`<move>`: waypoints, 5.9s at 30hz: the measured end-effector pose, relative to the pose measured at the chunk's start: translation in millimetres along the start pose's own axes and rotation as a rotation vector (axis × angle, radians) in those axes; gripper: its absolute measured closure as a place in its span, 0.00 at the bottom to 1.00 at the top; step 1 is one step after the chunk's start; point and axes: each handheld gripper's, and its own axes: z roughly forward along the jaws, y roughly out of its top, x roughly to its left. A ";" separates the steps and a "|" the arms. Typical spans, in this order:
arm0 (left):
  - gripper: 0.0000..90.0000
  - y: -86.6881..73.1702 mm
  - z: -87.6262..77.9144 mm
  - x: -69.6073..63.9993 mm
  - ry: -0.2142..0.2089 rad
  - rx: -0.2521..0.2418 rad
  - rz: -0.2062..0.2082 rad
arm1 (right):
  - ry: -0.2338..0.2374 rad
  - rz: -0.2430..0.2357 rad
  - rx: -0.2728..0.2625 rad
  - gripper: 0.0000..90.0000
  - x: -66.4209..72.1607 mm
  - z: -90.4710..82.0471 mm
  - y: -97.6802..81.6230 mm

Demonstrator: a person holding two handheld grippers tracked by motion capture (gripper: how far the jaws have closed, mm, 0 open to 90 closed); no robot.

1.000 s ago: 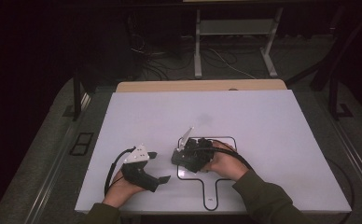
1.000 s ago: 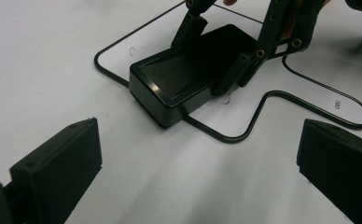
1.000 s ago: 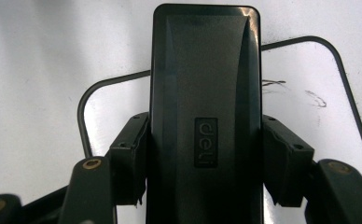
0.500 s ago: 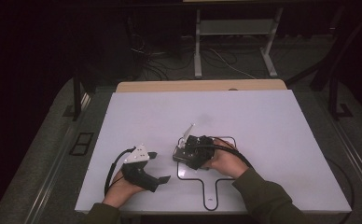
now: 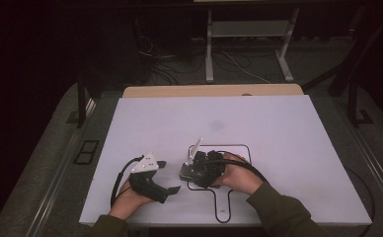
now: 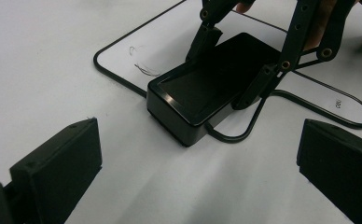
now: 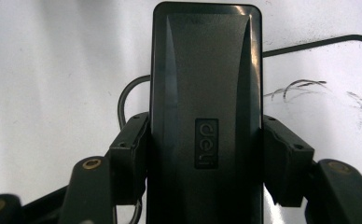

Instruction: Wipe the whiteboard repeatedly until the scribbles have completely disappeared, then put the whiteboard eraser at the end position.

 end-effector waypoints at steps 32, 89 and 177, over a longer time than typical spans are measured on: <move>0.00 -0.4 -0.1 1.0 -0.004 0.001 -0.003 | -0.074 0.164 0.025 0.43 -69.4 9.9 15.5; 0.00 0.0 -0.1 0.6 0.000 0.002 0.003 | -0.041 0.184 0.030 0.43 -70.4 7.8 10.5; 0.00 -1.9 0.6 7.7 0.015 -0.021 -0.021 | -0.107 0.497 -0.244 0.28 -182.8 -35.1 -27.8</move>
